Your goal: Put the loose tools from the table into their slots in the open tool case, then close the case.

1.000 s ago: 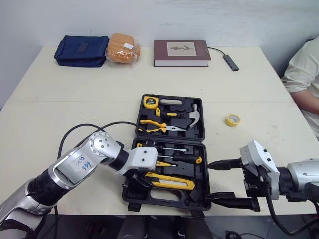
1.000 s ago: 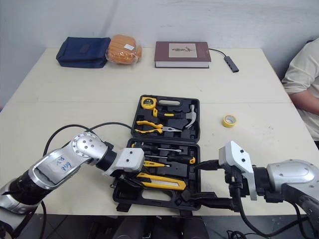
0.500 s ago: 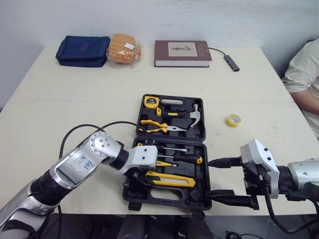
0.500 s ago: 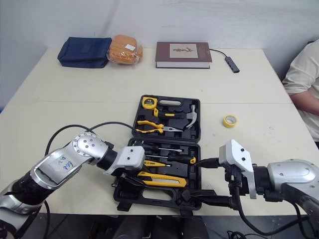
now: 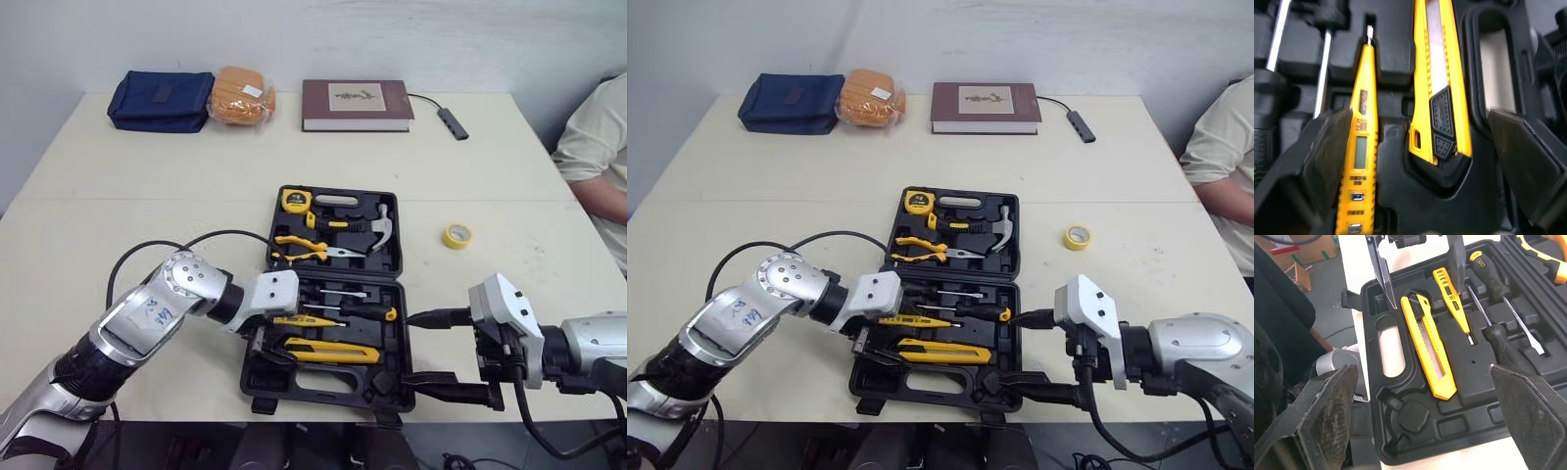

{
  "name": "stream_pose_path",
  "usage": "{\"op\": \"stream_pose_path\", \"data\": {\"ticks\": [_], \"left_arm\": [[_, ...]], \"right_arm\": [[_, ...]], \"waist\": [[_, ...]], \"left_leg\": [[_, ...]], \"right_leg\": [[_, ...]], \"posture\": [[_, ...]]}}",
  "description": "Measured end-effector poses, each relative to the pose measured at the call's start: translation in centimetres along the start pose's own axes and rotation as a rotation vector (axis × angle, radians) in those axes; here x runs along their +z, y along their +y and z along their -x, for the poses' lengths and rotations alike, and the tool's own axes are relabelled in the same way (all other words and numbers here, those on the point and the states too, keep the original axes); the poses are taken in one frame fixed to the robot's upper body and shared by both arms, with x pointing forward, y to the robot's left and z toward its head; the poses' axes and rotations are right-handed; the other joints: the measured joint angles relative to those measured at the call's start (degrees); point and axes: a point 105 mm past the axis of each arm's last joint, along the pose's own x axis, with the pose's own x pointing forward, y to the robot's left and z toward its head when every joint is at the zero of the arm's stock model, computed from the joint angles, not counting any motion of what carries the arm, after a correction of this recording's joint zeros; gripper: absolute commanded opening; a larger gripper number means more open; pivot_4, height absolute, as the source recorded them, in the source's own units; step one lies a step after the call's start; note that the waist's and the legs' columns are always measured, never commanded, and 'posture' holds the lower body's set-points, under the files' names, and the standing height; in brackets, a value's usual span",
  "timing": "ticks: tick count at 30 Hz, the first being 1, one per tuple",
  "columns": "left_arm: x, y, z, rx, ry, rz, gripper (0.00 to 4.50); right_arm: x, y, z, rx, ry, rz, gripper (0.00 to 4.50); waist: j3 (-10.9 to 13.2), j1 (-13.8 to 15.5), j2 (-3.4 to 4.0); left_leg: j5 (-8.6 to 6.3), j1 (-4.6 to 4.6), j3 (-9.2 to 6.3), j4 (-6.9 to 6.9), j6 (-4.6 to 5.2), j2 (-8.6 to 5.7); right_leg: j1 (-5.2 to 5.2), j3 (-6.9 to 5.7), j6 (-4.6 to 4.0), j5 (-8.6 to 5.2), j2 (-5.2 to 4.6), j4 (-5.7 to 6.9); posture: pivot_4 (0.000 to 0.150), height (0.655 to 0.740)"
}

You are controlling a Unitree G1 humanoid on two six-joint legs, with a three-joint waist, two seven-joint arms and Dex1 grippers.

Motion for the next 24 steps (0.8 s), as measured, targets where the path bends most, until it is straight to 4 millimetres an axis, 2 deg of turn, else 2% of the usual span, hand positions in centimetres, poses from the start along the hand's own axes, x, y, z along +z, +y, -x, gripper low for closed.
{"op": "stream_pose_path", "data": {"ticks": [1, 3, 9, 10, 18, 24], "left_arm": [[0.6, -0.1, -0.4, -0.004, -0.078, -0.008, 3.92], [1.0, -0.4, -1.0, -0.018, -0.198, 0.000, 3.12], [-0.8, -1.0, -1.3, -0.027, -0.287, 0.008, 0.22], [-1.1, -1.1, -1.4, -0.031, -0.290, 0.012, 0.07], [-2.4, -1.3, -1.8, -0.067, -0.272, 0.028, 0.07], [-2.8, -1.5, -2.5, -0.086, -0.209, -0.038, 0.07]], "right_arm": [[0.0, 0.0, 0.0, -0.002, -0.002, 0.001, 4.50], [0.0, -0.1, -0.1, -0.006, -0.007, 0.000, 4.50], [0.5, -0.2, -0.2, -0.010, -0.029, 0.013, 4.50], [0.5, -0.2, -0.2, -0.010, -0.030, 0.013, 4.50], [0.7, -0.1, -0.3, -0.007, -0.036, 0.007, 4.50], [1.2, -0.1, -0.3, -0.004, -0.047, 0.020, 4.50]], "waist": [[0.00, 0.03, 0.00], [0.00, 0.01, 0.00], [0.00, -0.10, 0.00], [0.00, -0.08, 0.00], [0.00, -0.04, 0.00], [0.00, -0.05, 0.00]], "left_leg": [[-0.01, -0.01, -0.01, 0.01, 0.01, 0.00], [-0.01, -0.02, 0.00, 0.03, 0.02, 0.00], [0.00, 0.04, 0.02, 0.06, -0.01, 0.00], [0.00, 0.04, 0.01, 0.06, -0.01, 0.00], [-0.02, 0.02, 0.01, 0.06, 0.03, -0.01], [-0.02, 0.04, 0.01, 0.06, 0.03, -0.01]], "right_leg": [[0.00, 0.00, 0.01, 0.00, -0.01, -0.02], [0.00, -0.01, 0.02, 0.01, -0.01, -0.02], [0.00, 0.00, 0.02, 0.01, 0.01, 0.09], [0.00, 0.00, 0.02, 0.01, 0.00, 0.09], [-0.01, 0.01, 0.01, 0.01, -0.05, 0.07], [-0.01, 0.01, 0.01, 0.01, -0.05, 0.08]], "posture": [[0.150, 0.7400], [0.150, 0.7400], [0.150, 0.7400], [0.150, 0.7400], [0.150, 0.7400], [0.150, 0.7400]]}}
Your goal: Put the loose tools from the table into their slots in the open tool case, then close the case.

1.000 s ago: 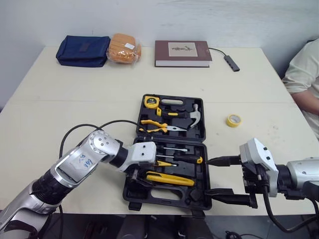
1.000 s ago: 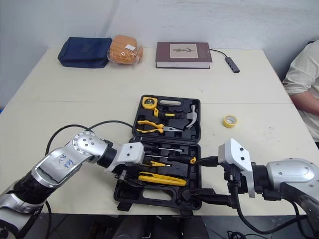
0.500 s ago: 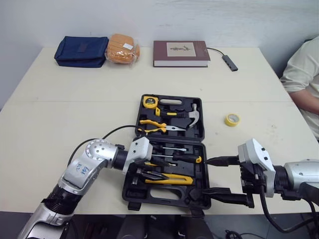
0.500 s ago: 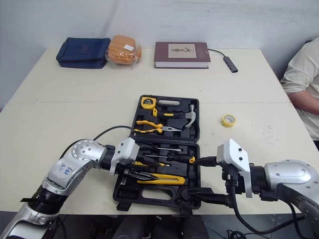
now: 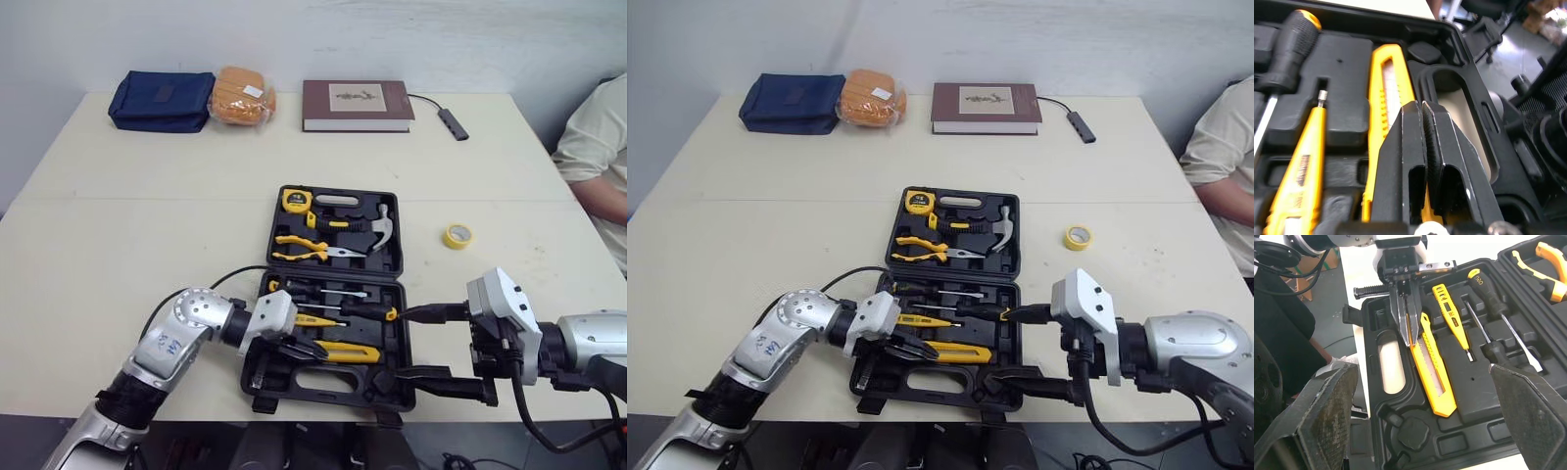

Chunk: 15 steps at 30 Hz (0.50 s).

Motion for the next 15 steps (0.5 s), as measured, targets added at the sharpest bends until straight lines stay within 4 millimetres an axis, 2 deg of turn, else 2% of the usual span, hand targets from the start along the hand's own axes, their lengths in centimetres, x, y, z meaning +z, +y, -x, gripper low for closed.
{"op": "stream_pose_path", "data": {"ticks": [7, 9, 15], "left_arm": [[-0.22, 0.15, -0.58, 0.004, 0.085, -0.061, 0.07], [-0.85, 0.01, -0.29, 0.006, 0.129, -0.054, 0.07], [-0.99, 0.11, -0.36, 0.018, 0.157, -0.084, 0.07]], "right_arm": [[0.41, 0.23, -0.12, 0.015, -0.007, -0.004, 4.50], [0.46, 0.34, -0.17, 0.019, -0.007, -0.001, 4.50], [0.25, 0.29, -0.15, 0.011, 0.000, -0.005, 4.50]], "waist": [[-0.09, 0.01, 0.01], [-0.16, -0.02, 0.05], [-0.59, -0.09, 0.44]], "left_leg": [[-0.05, 0.28, -0.03, -0.01, 0.05, 0.00], [-0.09, 0.28, -0.06, -0.02, 0.05, 0.01], [-0.12, 0.32, -0.07, -0.04, 0.07, 0.02]], "right_leg": [[0.28, 0.00, -0.01, 0.00, -0.06, -0.02], [0.28, 0.00, -0.01, -0.01, -0.07, -0.03], [0.31, 0.00, -0.03, -0.02, -0.09, -0.06]], "posture": [[0.150, 0.7400], [0.150, 0.7400], [0.150, 0.7400]]}}
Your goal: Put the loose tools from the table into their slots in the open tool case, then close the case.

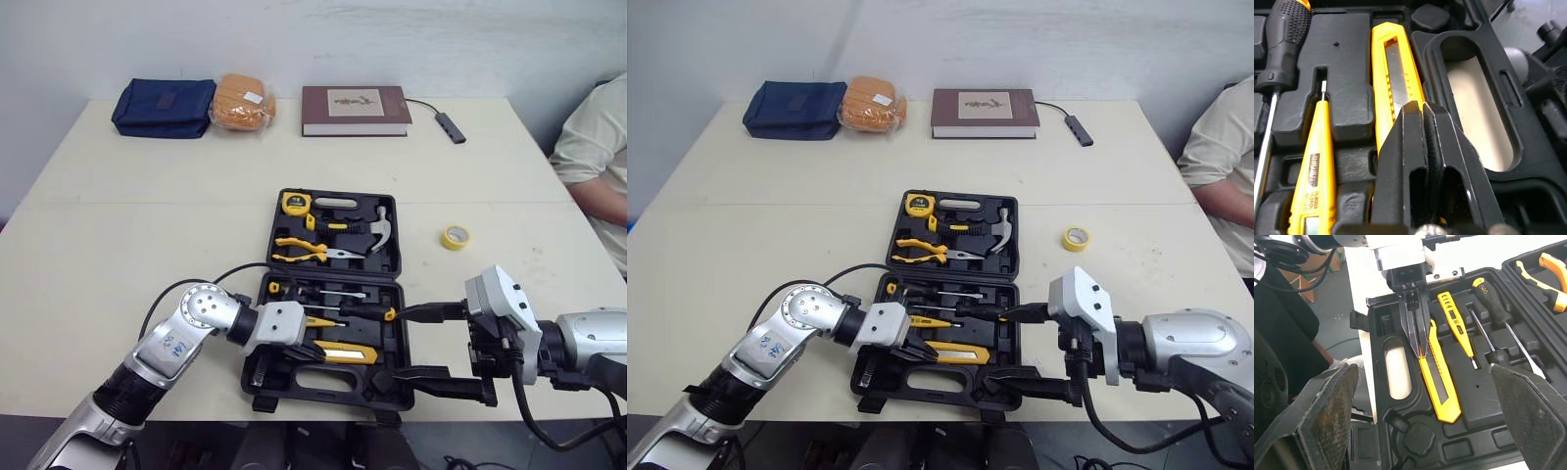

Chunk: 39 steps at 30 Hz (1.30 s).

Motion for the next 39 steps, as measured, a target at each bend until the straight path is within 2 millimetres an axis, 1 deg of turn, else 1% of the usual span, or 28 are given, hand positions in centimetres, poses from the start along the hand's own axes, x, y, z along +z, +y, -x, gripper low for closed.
{"op": "stream_pose_path", "data": {"ticks": [4, 5, 7, 8, 9, 10, 11, 12, 13, 14, 15, 16, 17, 19, 21, 22, 24, 26, 27, 28, 30, 32, 34, 36, 38, 39], "left_arm": [[0.1, 0.2, 0.3, 0.015, -0.008, -0.002, 0.07], [0.4, 0.1, 0.4, 0.014, -0.023, 0.012, 0.30], [0.4, -0.3, 1.1, 0.024, -0.090, 0.115, 0.76], [0.4, -0.5, 1.6, 0.032, -0.123, 0.166, 1.30], [0.7, -0.7, 2.1, 0.033, -0.146, 0.190, 1.58], [1.3, -0.9, 3.1, 0.050, -0.195, 0.228, 2.09], [1.8, -0.8, 4.1, 0.078, -0.218, 0.238, 2.43], [2.4, -0.4, 5.3, 0.133, -0.240, 0.249, 2.95], [2.7, 0.1, 6.8, 0.210, -0.260, 0.266, 3.34], [2.7, 0.6, 8.4, 0.293, -0.271, 0.296, 3.95], [2.6, 0.6, 8.5, 0.299, -0.271, 0.299, 4.07], [2.5, 0.9, 9.5, 0.357, -0.278, 0.322, 4.48], [2.0, 1.1, 10.8, 0.428, -0.282, 0.348, 4.48], [0.2, 1.5, 13.7, 0.584, -0.263, 0.410, 4.48], [-1.7, 1.3, 16.7, 0.742, -0.231, 0.457, 4.48], [-2.3, 1.1, 17.6, 0.786, -0.217, 0.469, 4.48], [-4.1, 0.5, 19.9, 0.919, -0.162, 0.480, 4.48], [-5.2, 0.0, 21.3, 0.986, -0.128, 0.490, 4.48], [-6.1, -0.6, 22.5, 1.035, -0.100, 0.506, 4.48], [-7.2, -1.5, 24.1, 1.094, -0.070, 0.540, 4.48], [-8.2, -2.5, 25.7, 1.154, -0.052, 0.580, 4.48], [-8.2, -2.8, 26.2, 1.162, -0.050, 0.586, 4.48], [-7.7, -2.7, 25.8, 1.132, -0.066, 0.579, 4.48], [-6.9, -2.3, 24.6, 1.071, -0.081, 0.570, 4.48], [-5.5, -1.5, 23.1, 0.985, -0.098, 0.538, 4.48], [-4.5, -0.9, 22.2, 0.935, -0.110, 0.508, 4.48]], "right_arm": [[-0.3, -0.1, 0.1, -0.013, 0.010, -0.001, 4.50], [-0.4, -0.2, 0.1, -0.020, 0.014, 0.004, 4.50], [-0.8, -0.6, 0.2, -0.049, 0.015, -0.004, 4.50], [-1.1, -1.0, 0.4, -0.074, 0.009, -0.019, 4.50], [-1.2, -1.4, 0.5, -0.095, 0.002, -0.027, 4.50], [-1.5, -2.0, 1.2, -0.143, -0.007, -0.042, 4.50], [-1.8, -2.6, 1.8, -0.187, -0.004, -0.054, 4.50], [-2.0, -3.3, 2.6, -0.237, -0.003, -0.060, 4.50], [-2.3, -3.9, 3.7, -0.292, 0.000, -0.063, 4.50], [-2.6, -4.7, 5.0, -0.360, 0.006, -0.069, 4.50], [-2.7, -4.8, 5.1, -0.365, 0.007, -0.069, 4.50], [-2.9, -5.3, 6.0, -0.410, 0.008, -0.073, 4.50], [-3.2, -5.7, 7.1, -0.458, 0.007, -0.080, 4.50], [-4.1, -6.7, 9.6, -0.566, 0.009, -0.109, 4.50], [-5.3, -7.3, 12.2, -0.664, 0.017, -0.137, 4.50], [-5.7, -7.4, 12.9, -0.690, 0.024, -0.147, 4.50], [-6.5, -7.7, 14.8, -0.756, 0.027, -0.165, 4.50], [-7.0, -7.8, 16.0, -0.800, 0.031, -0.178, 4.50], [-7.5, -7.9, 16.9, -0.840, 0.031, -0.184, 4.50], [-8.3, -7.8, 18.2, -0.897, 0.032, -0.203, 4.50], [-9.5, -7.5, 19.5, -0.953, 0.042, -0.240, 4.50], [-10.0, -7.3, 19.8, -0.967, 0.050, -0.249, 4.50], [-9.8, -7.3, 19.8, -0.961, 0.050, -0.232, 4.50], [-9.6, -7.5, 19.8, -0.952, 0.044, -0.225, 4.50], [-8.6, -8.4, 19.5, -0.925, 0.046, -0.184, 4.50], [-7.8, -8.9, 19.0, -0.893, 0.055, -0.153, 4.50]], "waist": [[-0.06, -0.06, -0.03], [-0.06, -0.09, -0.03], [-0.03, -0.22, -0.07], [0.01, -0.24, -0.13], [0.05, -0.24, -0.18], [0.08, -0.18, -0.21], [0.09, -0.14, -0.20], [0.09, 0.04, -0.20], [0.09, 0.16, -0.20], [0.09, 0.15, -0.20], [0.09, 0.14, -0.20], [0.09, 0.08, -0.20], [0.09, 0.08, -0.20], [0.10, -0.04, -0.19], [0.10, -0.13, -0.18], [0.10, -0.13, -0.18], [0.10, -0.09, -0.17], [0.11, -0.06, -0.18], [0.11, -0.06, -0.18], [0.10, -0.06, -0.18], [0.10, -0.01, -0.18], [0.11, 0.07, -0.16], [0.12, -0.08, -0.14], [0.13, -0.17, -0.11], [0.16, -0.27, -0.05], [0.18, -0.48, -0.02]], "left_leg": [[-0.14, -0.01, -0.02, 0.00, 0.23, 0.00], [-0.14, -0.03, -0.02, 0.00, 0.22, 0.00], [-0.12, -0.14, -0.03, -0.04, 0.17, 0.02], [0.01, -0.22, -0.02, -0.04, -0.06, 0.02], [0.03, -0.29, -0.02, -0.03, -0.08, 0.02], [0.04, -0.37, -0.03, -0.03, -0.09, 0.02], [0.04, -0.35, -0.02, -0.02, -0.09, 0.02], [0.05, -0.36, -0.03, -0.01, -0.08, 0.00], [0.05, -0.35, -0.04, 0.00, -0.07, -0.02], [0.05, -0.34, -0.03, 0.00, -0.06, -0.03], [0.04, -0.34, -0.03, 0.00, -0.06, -0.03], [0.04, -0.34, -0.02, 0.00, -0.05, -0.03], [0.04, -0.33, -0.02, -0.02, -0.05, -0.03], [0.04, -0.31, 0.01, -0.05, -0.06, -0.03], [0.03, -0.29, 0.05, -0.09, -0.05, -0.02], [0.02, -0.28, 0.06, -0.10, -0.04, -0.02], [-0.17, -0.27, 0.07, -0.11, 0.24, -0.02], [-0.22, -0.27, 0.06, -0.14, 0.25, -0.02], [-0.24, -0.27, 0.06, -0.18, 0.24, -0.02], [-0.24, -0.26, 0.06, -0.32, 0.23, -0.02], [-0.20, -0.21, 0.07, -0.57, 0.19, -0.03], [-0.17, -0.20, 0.07, -0.67, 0.18, -0.06], [-0.22, -0.16, 0.07, -0.75, 0.01, -0.06], [-0.22, -0.14, 0.08, -0.79, -0.07, -0.06], [-0.17, -0.12, 0.08, -0.77, -0.11, -0.06], [-0.13, -0.12, 0.09, -0.77, -0.12, -0.06]], "right_leg": [[-0.02, 0.00, -0.01, 0.00, -0.01, 0.00], [-0.04, 0.00, -0.01, -0.01, -0.01, 0.00], [-0.18, -0.01, -0.04, -0.02, -0.01, 0.02], [-0.27, -0.01, -0.05, -0.03, -0.01, 0.04], [-0.33, -0.02, -0.05, -0.02, -0.01, 0.05], [-0.40, -0.02, -0.04, -0.02, -0.01, 0.06], [-0.37, -0.02, -0.04, -0.02, -0.01, 0.06], [-0.36, -0.03, -0.03, -0.02, -0.02, 0.05], [-0.31, -0.05, -0.03, -0.02, -0.04, 0.05], [-0.30, -0.05, -0.02, -0.01, -0.04, 0.04], [-0.30, -0.05, -0.02, -0.01, -0.03, 0.04], [-0.30, -0.05, -0.02, -0.01, -0.03, 0.05], [-0.31, -0.05, -0.02, -0.01, -0.02, 0.04], [-0.33, -0.04, -0.02, -0.01, 0.01, 0.06], [-0.34, -0.01, -0.03, -0.02, 0.02, 0.06], [-0.35, 0.00, -0.03, -0.02, 0.02, 0.06], [-0.37, 0.04, -0.04, -0.02, -0.01, 0.06], [-0.40, 0.05, -0.06, -0.03, -0.04, 0.05], [-0.42, 0.05, -0.10, -0.05, -0.04, 0.03], [-0.43, 0.05, -0.11, -0.06, -0.05, -0.06], [-0.45, 0.05, -0.11, -0.06, -0.09, -0.20], [-0.47, 0.04, -0.12, -0.06, -0.14, -0.22], [-0.47, 0.05, -0.12, -0.07, -0.14, -0.23], [-0.47, 0.05, -0.13, -0.07, -0.14, -0.22], [-0.47, 0.05, -0.14, -0.07, -0.14, -0.20], [-0.47, 0.06, -0.14, -0.06, -0.14, -0.18]], "posture": [[0.150, 0.7400], [0.150, 0.7400], [0.150, 0.7400], [0.150, 0.7400], [0.150, 0.7400], [0.150, 0.7400], [0.150, 0.7400], [0.150, 0.7400], [0.150, 0.7400], [0.150, 0.7400], [0.150, 0.7400], [0.150, 0.7400], [0.150, 0.7400], [0.150, 0.7400], [0.150, 0.7400], [0.150, 0.7400], [0.150, 0.7400], [0.150, 0.7400], [0.150, 0.7400], [0.150, 0.7400], [0.150, 0.7400], [0.150, 0.7400], [0.150, 0.7400], [0.150, 0.7400], [0.150, 0.7400], [0.150, 0.7400]]}}
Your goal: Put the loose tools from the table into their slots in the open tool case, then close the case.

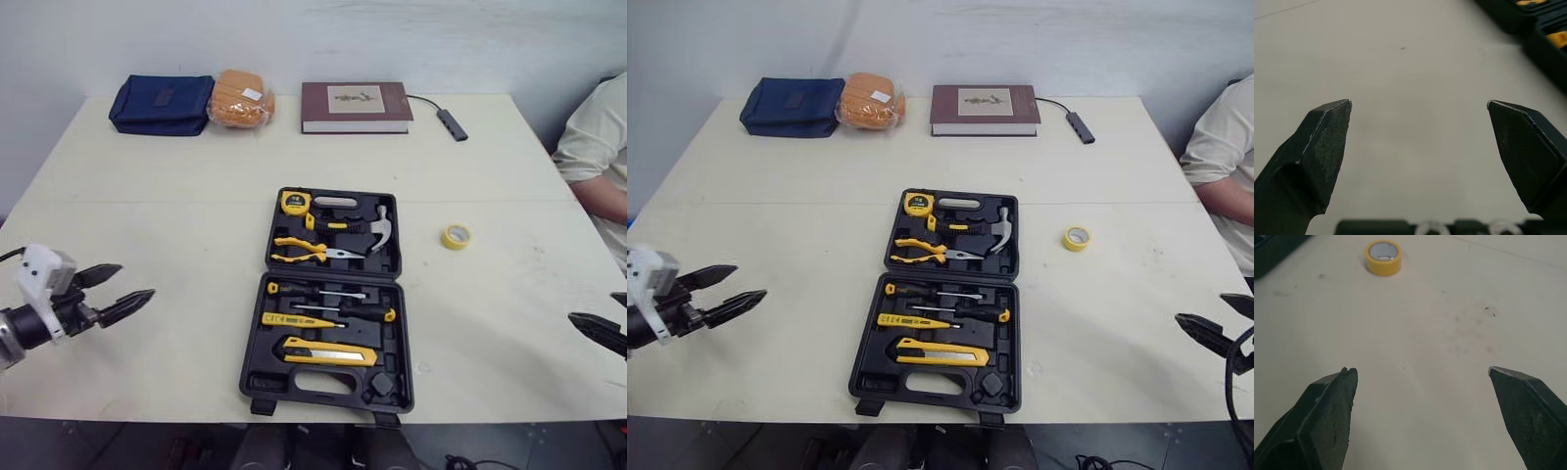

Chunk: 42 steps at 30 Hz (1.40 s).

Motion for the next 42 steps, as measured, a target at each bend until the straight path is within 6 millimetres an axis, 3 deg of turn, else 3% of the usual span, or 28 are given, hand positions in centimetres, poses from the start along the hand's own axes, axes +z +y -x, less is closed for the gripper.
{"op": "stream_pose_path", "data": {"ticks": [3, 6, 10, 13, 16, 18, 23, 26, 29, 42], "left_arm": [[2.7, -2.4, -2.0, -0.156, -0.023, -0.059, 4.48], [6.6, -6.0, -4.1, -0.358, -0.086, -0.168, 4.48], [8.3, -7.7, -5.0, -0.460, -0.113, -0.206, 4.48], [11.5, -10.6, -7.1, -0.630, -0.182, -0.305, 4.48], [12.8, -11.9, -8.0, -0.699, -0.221, -0.338, 4.48], [13.2, -13.0, -8.5, -0.750, -0.239, -0.350, 4.48], [12.9, -13.5, -8.9, -0.778, -0.244, -0.333, 4.48], [12.8, -13.8, -9.0, -0.783, -0.250, -0.332, 4.50], [12.6, -13.8, -9.1, -0.774, -0.249, -0.326, 4.50], [12.8, -14.1, -9.2, -0.758, -0.272, -0.322, 4.50]], "right_arm": [[2.5, 0.8, -2.1, 0.113, 0.000, 0.089, 4.50], [5.7, 2.4, -4.6, 0.265, 0.011, 0.211, 4.50], [6.9, 3.6, -6.0, 0.362, 0.036, 0.272, 4.50], [7.8, 4.8, -9.6, 0.529, 0.154, 0.377, 4.50], [8.2, 4.5, -12.3, 0.567, 0.231, 0.432, 4.50], [8.4, 4.2, -14.0, 0.567, 0.284, 0.479, 4.50], [8.0, 3.4, -16.5, 0.549, 0.387, 0.548, 4.50], [8.3, 3.3, -17.5, 0.537, 0.413, 0.582, 3.78], [8.4, 3.0, -17.9, 0.532, 0.432, 0.605, 2.42], [6.9, 3.0, -20.1, 0.481, 0.489, 0.662, 2.42]], "waist": [[0.03, -0.68, 0.04], [0.13, -1.20, 0.22], [0.16, -1.07, 0.26], [0.41, -1.06, 0.22], [0.45, -1.19, 0.16], [0.49, -1.19, 0.10], [0.58, -1.16, -0.01], [0.60, -1.12, -0.03], [0.60, -1.00, -0.05], [0.61, -1.34, -0.06]], "left_leg": [[0.25, 0.02, 0.00, -0.02, -0.04, 0.00], [0.30, 0.04, 0.03, -0.02, -0.12, -0.02], [0.42, 0.00, 0.04, -0.07, -0.26, 0.02], [0.47, -0.24, 0.13, 0.42, -0.16, 0.02], [0.45, -0.25, 0.23, 0.58, -0.15, 0.01], [0.45, -0.28, 0.25, 0.61, -0.16, 0.04], [0.45, -0.35, 0.25, 0.77, -0.18, 0.08], [0.45, -0.35, 0.24, 0.84, -0.18, 0.07], [0.45, -0.36, 0.21, 0.84, -0.18, 0.07], [0.45, -0.35, 0.21, 0.85, -0.21, 0.08]], "right_leg": [[0.00, -0.02, -0.01, 0.00, 0.01, 0.04], [0.00, -0.02, -0.01, 0.00, 0.03, 0.08], [-0.02, -0.06, -0.02, -0.02, 0.21, 0.05], [-0.07, -0.01, 0.13, 0.07, 0.36, 0.11], [-0.08, 0.09, 0.16, 0.09, 0.41, 0.25], [-0.12, 0.11, 0.17, 0.09, 0.45, 0.47], [-0.16, 0.10, 0.15, 0.08, 0.51, 0.53], [-0.15, 0.10, 0.15, 0.08, 0.48, 0.58], [-0.14, 0.07, 0.15, 0.08, 0.48, 0.58], [-0.14, 0.08, 0.15, 0.08, 0.52, 0.64]], "posture": [[0.150, 0.7400], [0.150, 0.7400], [0.150, 0.7400], [0.150, 0.7400], [0.150, 0.7400], [0.150, 0.7400], [0.150, 0.7400], [0.150, 0.7400], [0.150, 0.7400], [0.150, 0.7400]]}}
